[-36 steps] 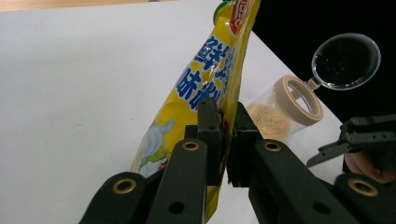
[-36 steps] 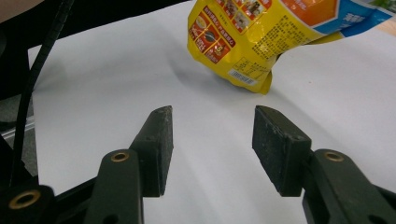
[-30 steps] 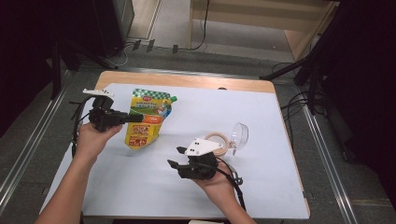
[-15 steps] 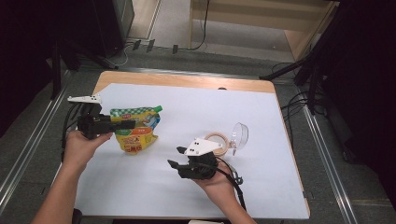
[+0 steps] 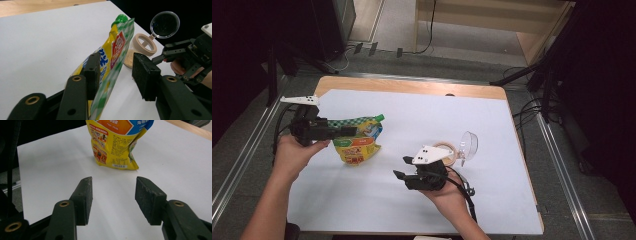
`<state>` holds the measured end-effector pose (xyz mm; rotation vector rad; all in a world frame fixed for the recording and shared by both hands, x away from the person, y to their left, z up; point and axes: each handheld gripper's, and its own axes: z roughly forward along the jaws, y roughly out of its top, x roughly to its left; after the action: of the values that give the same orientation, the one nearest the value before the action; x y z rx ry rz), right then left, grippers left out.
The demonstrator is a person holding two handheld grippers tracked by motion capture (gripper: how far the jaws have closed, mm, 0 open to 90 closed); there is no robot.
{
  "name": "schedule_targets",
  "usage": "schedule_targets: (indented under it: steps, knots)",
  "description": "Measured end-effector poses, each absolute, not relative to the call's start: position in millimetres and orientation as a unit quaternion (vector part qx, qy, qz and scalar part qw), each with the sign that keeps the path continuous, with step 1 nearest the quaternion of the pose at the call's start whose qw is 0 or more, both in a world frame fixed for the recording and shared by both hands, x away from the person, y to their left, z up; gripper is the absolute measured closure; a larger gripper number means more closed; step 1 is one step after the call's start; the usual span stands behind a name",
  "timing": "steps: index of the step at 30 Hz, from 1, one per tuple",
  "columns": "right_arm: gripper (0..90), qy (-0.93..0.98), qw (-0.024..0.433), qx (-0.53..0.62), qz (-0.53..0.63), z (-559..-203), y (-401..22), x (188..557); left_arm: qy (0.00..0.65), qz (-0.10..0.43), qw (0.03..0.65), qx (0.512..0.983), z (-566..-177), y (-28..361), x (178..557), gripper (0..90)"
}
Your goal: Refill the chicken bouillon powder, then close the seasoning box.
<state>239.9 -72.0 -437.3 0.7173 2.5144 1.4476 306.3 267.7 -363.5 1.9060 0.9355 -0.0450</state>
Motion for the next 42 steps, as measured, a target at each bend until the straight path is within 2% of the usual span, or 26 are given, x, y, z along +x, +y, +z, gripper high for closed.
schedule_targets:
  steps: [8, 14, 19, 25, 42]
  knots:
    - [49.6, 0.846, 0.057, 0.242, 0.472, -434, -74, 243, 0.386, -0.015, 0.494, 0.779, -340, 269, 307, 55.1]
    - [50.3, 0.847, 0.053, 0.247, 0.467, -429, -80, 244, 0.410, -0.018, 0.491, 0.769, -329, 271, 321, 54.4]
    - [51.2, 0.843, 0.049, 0.254, 0.471, -423, -87, 247, 0.404, -0.010, 0.492, 0.771, -323, 271, 330, 54.0]
    - [51.6, 0.843, 0.049, 0.258, 0.470, -419, -93, 250, 0.413, -0.001, 0.487, 0.769, -326, 279, 337, 50.2]
    - [55.8, 0.833, 0.063, 0.271, 0.478, -391, -130, 256, 0.442, 0.020, 0.472, 0.763, -357, 299, 350, 46.5]
